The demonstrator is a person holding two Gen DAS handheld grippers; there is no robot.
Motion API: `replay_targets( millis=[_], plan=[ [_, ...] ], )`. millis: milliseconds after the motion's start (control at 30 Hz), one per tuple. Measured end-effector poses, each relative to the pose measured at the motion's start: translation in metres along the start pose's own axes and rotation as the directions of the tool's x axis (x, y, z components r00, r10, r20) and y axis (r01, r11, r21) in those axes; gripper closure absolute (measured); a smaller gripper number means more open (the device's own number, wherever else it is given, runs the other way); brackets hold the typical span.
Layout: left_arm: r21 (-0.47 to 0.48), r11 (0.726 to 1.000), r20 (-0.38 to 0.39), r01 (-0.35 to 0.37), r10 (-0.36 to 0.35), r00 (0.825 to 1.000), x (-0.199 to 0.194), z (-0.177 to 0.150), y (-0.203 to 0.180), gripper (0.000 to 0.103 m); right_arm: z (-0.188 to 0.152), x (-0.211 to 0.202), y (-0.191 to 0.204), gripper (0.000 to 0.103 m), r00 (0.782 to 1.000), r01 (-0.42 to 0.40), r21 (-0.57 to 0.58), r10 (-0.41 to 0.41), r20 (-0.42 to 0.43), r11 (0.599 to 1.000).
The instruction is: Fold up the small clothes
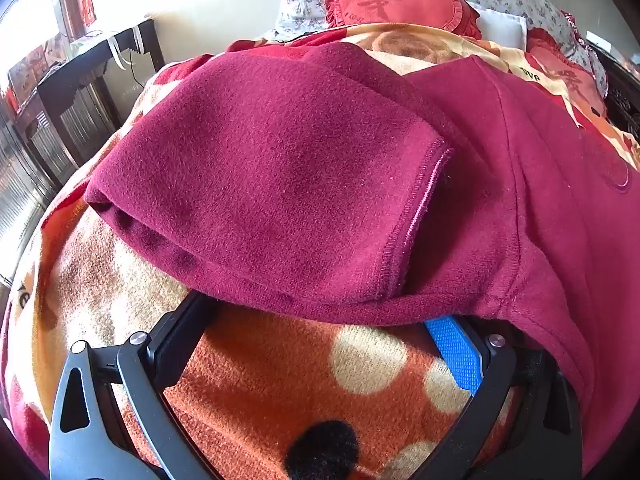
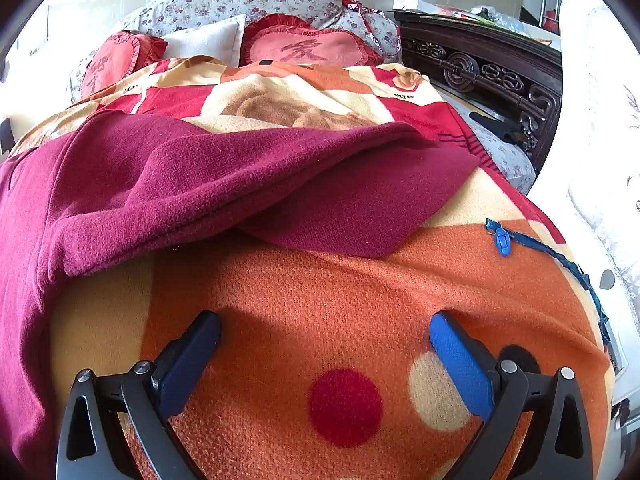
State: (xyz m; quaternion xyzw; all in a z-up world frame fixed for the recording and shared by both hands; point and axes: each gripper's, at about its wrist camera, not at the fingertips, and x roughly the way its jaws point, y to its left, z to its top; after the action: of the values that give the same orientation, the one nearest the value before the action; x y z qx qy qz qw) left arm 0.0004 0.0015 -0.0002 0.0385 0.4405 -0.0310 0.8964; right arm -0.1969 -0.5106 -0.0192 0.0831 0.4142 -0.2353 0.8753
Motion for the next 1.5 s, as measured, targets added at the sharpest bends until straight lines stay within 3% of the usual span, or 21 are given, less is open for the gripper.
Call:
replay_targets(
  millis=[233, 400, 533, 767, 1067, 1333, 1500],
  plan=[
    [0.021, 1.000, -0.011, -0.014, 0.015, 1.000, -0.002, 0.001, -0.001, 0.000, 0.000, 0.000, 0.000, 0.000, 1.000, 0.000, 0.000, 0.000, 0.000, 1.000],
    [0.102, 0.993, -0.144, 0.064, -0.049, 0.988, -0.008, 0.009, 0.007, 0.001, 0.000, 0.000, 0.000, 0.000, 1.000, 0.000, 0.000, 0.000, 0.000, 1.000],
    [0.024, 0.996, -0.165, 0.084, -0.079, 0.983, -0.033, 0.008, 0.032, 0.001, 0.000, 0.000, 0.000, 0.000, 1.000, 0.000, 0.000, 0.000, 0.000, 1.000],
    [0.011, 0.994, -0.078, 0.109, -0.107, 0.991, -0.093, 0.006, 0.042, 0.001, 0.000, 0.000, -0.001, 0.000, 1.000, 0.000, 0.000, 0.000, 0.001, 1.000],
    [0.046, 0.980, -0.069, 0.196, -0.193, 0.979, -0.131, 0.021, -0.006, 0.001, 0.000, 0.000, 0.000, 0.000, 1.000, 0.000, -0.001, 0.000, 0.001, 1.000],
    [0.112, 0.970, -0.062, 0.215, -0.209, 0.976, -0.147, 0.014, -0.046, 0.001, 0.002, -0.001, -0.001, 0.000, 1.000, -0.005, 0.003, 0.005, 0.002, 1.000],
    [0.135, 0.961, -0.050, 0.243, -0.238, 0.970, -0.154, 0.009, -0.066, 0.001, 0.001, -0.014, 0.004, 0.000, 0.997, -0.005, -0.039, 0.002, -0.078, 0.999]
  ],
)
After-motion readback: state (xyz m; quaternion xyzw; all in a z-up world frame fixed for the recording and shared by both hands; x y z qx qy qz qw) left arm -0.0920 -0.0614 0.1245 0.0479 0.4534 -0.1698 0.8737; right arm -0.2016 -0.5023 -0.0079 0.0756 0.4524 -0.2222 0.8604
